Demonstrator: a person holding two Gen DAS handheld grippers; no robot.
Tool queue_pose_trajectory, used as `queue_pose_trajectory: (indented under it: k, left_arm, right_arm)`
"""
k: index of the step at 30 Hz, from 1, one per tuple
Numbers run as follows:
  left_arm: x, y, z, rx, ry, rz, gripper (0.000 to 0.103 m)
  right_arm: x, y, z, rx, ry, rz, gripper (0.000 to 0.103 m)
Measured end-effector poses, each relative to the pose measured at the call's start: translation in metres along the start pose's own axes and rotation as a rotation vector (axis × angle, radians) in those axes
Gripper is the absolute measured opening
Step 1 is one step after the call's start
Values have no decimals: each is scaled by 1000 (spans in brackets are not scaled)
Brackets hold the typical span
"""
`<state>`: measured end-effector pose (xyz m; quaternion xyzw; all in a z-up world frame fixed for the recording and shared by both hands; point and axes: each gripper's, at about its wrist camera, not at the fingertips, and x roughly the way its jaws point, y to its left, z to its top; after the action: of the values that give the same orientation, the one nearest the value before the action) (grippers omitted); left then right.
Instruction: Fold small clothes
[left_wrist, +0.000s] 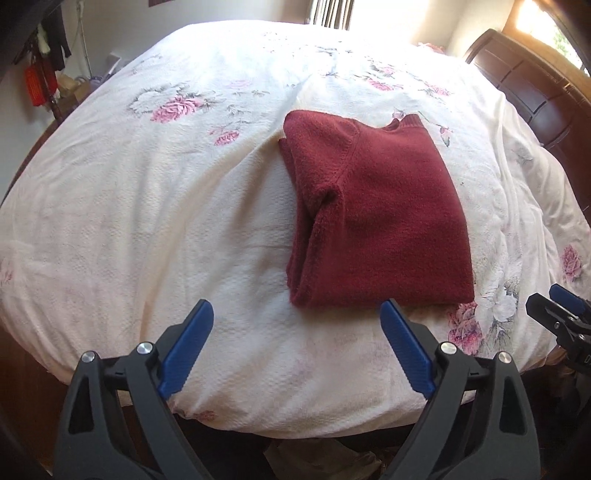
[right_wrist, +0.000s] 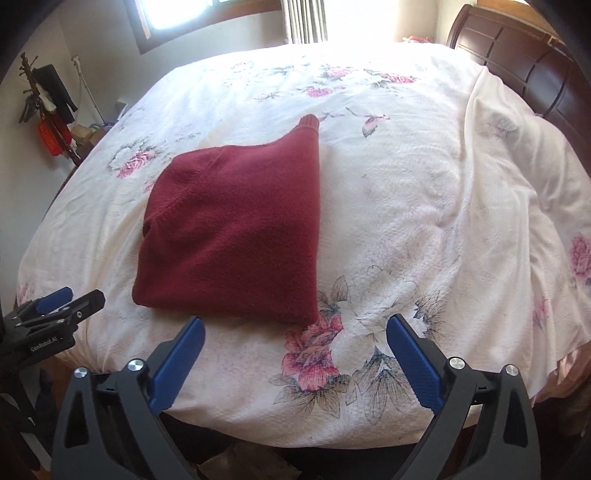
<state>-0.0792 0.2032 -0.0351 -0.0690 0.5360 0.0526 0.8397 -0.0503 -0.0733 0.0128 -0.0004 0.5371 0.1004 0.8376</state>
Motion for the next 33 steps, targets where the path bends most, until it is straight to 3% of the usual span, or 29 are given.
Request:
queue_pose_trajectory:
  k: [18,33]
  left_arm:
    - [-42,-9,-15,22,-56,50,91]
    - [-35,-18,-13,53,-47,78,91]
  right_arm:
    - [-36,37,3,-68,-42,-28,99]
    - [-26,27,2,-29,-10,-23,99]
